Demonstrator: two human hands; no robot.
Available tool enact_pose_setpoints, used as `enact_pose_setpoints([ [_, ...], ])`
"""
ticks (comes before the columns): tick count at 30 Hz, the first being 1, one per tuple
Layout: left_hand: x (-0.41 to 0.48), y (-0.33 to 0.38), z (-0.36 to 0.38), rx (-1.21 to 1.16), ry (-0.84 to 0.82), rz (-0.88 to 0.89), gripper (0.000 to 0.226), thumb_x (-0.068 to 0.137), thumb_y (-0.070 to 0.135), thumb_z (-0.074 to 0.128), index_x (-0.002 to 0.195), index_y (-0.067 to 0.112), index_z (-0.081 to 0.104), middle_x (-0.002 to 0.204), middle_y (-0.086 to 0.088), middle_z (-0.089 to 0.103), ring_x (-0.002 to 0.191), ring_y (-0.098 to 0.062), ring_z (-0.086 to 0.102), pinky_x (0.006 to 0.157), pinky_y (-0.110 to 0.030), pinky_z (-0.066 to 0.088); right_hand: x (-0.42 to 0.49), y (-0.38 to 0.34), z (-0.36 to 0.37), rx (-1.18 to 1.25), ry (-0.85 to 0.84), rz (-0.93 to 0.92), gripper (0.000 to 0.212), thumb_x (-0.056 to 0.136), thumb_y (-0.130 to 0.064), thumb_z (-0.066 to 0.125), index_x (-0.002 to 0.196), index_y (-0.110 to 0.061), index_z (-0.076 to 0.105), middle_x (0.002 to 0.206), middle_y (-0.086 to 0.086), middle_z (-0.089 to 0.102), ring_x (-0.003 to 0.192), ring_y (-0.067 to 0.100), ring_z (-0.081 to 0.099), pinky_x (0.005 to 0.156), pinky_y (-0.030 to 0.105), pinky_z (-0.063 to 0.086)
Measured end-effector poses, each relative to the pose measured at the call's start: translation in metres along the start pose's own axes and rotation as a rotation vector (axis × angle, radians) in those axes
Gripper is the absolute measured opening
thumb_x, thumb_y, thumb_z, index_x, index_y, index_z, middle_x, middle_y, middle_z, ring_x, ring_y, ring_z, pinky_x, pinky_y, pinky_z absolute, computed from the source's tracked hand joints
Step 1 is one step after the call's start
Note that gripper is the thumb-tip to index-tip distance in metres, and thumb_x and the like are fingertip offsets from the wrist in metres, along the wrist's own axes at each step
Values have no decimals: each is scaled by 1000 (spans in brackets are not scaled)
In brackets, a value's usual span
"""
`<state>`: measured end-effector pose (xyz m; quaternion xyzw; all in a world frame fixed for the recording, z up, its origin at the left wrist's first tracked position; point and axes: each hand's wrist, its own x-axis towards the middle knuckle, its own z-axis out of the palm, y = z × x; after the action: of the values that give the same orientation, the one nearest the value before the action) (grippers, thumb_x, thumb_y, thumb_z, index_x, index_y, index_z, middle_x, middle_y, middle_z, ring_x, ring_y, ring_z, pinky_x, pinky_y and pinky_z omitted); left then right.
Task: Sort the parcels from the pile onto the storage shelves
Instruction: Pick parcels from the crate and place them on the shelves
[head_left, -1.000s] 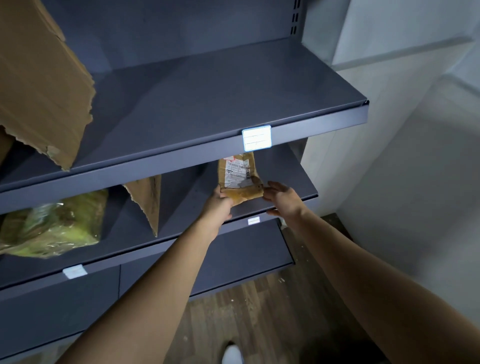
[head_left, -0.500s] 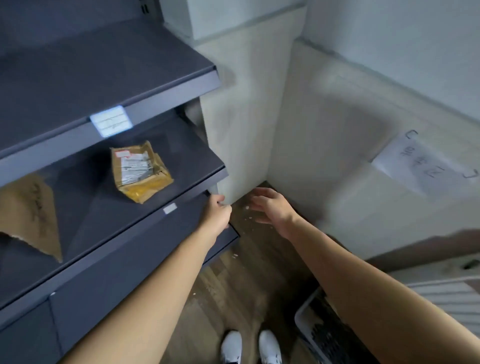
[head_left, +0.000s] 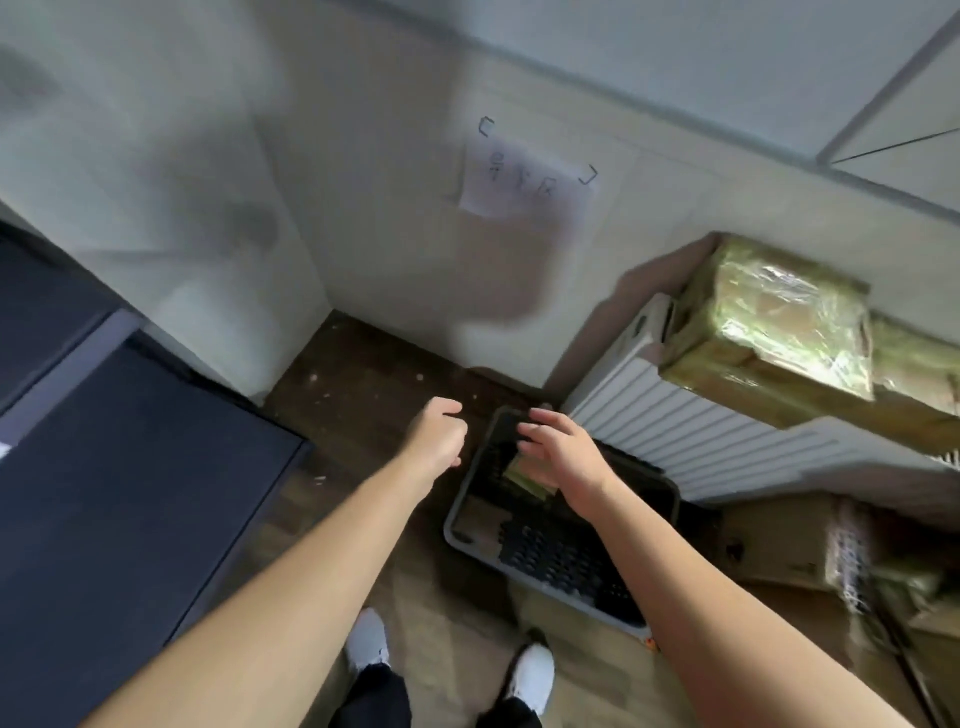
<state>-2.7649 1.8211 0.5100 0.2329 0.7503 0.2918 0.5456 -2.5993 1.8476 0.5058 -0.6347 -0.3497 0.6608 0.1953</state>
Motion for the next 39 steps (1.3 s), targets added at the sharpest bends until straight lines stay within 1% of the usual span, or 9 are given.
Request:
enact_pose_setpoints([
  [2,1,-12,35,42,-31,-29,46,92,1,41,134,16,51,115,-9,55,101,-24,59,81,-37,55,8,24,-33,2,6,22,37,97,-19,59,134,-21,54,114,1,65,100,13,63,73,31,52],
  [6,7,-39,93,90,-82,-78,50,93,1,39,139,18,48,126,-11,54,94,-20,58,75,-32,55,31,75,-88,-6,24,34,35,98,-19,57,133,-22,54,127,2,62,102,9,61,88,39,53],
  [11,42,-79,144,65,-111,-130,47,95,1,39,139,15,47,93,-1,57,84,-19,58,84,-41,55,74,128,-127,-5,56,82,38,100,-19,55,138,-19,52,130,3,61,109,14,60,91,40,53],
  [18,134,-145,191,259,-231,-76,45,100,7,38,144,19,42,147,-2,46,127,-23,50,104,-43,47,167,207,-143,-24,114,102,43,97,-15,52,140,-19,50,131,1,59,116,17,59,90,38,52],
  [26,261,-204,245,366,-253,9,41,101,13,40,140,21,47,130,1,54,120,-26,52,104,-44,45,290,292,-138,-40,165,116,46,99,-20,53,144,-21,45,139,-1,52,120,18,54,90,36,49],
  [28,293,-216,257,391,-256,31,36,101,13,41,135,20,51,125,-1,56,116,-26,54,100,-36,45,320,312,-137,-35,178,119,48,98,-23,55,144,-20,43,138,-2,52,115,17,54,88,36,48],
  [31,341,-233,271,419,-256,43,41,99,9,45,139,16,48,137,-6,52,125,-26,48,93,-26,36,364,340,-141,-90,218,110,49,97,-24,56,145,-20,43,139,0,53,109,17,57,87,34,49],
  [36,404,-261,290,429,-295,-9,61,93,8,49,151,14,32,148,-9,42,138,-30,37,115,-35,31,426,378,-150,-259,295,135,61,96,-33,57,151,-17,35,150,6,46,132,28,48,104,36,42],
  [39,424,-274,301,465,-342,-81,65,96,11,47,155,13,20,154,-12,34,140,-30,33,117,-37,29,448,392,-149,-291,260,166,62,98,-35,53,153,-17,30,152,8,43,134,30,45,99,30,39],
])
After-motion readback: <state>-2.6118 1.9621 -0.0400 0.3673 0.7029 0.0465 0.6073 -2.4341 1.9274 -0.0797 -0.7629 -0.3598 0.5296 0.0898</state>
